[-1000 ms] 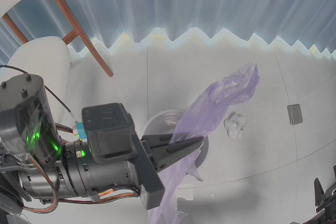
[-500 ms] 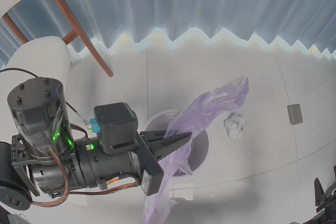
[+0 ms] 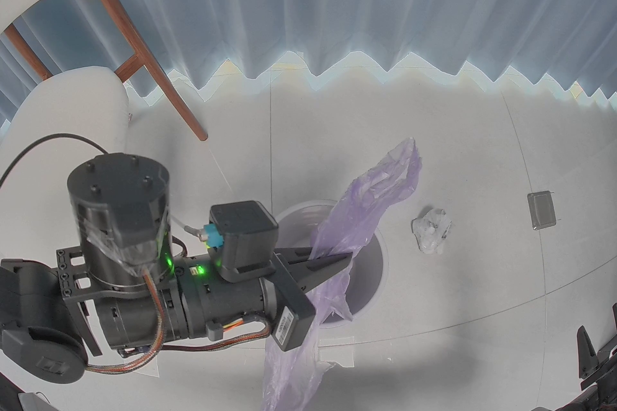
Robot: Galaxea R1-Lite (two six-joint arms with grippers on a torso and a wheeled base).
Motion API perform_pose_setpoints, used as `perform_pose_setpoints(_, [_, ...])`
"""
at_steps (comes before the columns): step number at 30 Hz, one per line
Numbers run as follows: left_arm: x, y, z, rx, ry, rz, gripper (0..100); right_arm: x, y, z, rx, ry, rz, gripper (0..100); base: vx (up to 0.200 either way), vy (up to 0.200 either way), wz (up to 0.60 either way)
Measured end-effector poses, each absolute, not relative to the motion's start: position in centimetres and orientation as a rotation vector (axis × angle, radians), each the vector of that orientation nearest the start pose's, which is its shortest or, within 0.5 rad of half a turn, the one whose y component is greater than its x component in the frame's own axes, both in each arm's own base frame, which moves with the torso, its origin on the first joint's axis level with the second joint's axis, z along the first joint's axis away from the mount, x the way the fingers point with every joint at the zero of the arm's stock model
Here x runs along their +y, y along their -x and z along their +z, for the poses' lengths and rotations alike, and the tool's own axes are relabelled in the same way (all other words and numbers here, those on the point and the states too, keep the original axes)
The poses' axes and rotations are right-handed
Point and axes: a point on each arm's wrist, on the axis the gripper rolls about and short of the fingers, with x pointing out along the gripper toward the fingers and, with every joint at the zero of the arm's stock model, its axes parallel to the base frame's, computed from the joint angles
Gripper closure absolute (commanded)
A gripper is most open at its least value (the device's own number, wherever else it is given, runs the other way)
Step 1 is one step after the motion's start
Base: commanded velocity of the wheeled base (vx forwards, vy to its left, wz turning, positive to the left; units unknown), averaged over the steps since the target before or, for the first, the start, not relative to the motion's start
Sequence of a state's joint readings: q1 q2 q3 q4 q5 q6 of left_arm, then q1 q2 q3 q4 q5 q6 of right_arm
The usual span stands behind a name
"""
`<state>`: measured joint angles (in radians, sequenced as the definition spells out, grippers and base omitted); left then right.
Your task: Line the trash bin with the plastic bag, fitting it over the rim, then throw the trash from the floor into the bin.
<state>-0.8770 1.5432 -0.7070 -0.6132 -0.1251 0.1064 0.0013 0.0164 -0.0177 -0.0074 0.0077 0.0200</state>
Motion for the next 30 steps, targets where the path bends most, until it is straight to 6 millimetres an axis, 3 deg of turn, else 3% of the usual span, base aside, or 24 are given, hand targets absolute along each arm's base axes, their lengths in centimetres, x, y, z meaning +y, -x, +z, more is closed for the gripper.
perform_pose_setpoints(22, [-21.8,-22.2,18.8,0.116,-0.154,-0.917,100,0.0,2.3,8.2,-0.008,-0.021,0.009,0,0.0,0.0,0.0])
perform_pose_setpoints(30, [-21.6,-22.8,16.2,0.155,-0.165,-0.895,100,0.0,2.3,8.2,-0.009,-0.021,0.009,0,0.0,0.0,0.0])
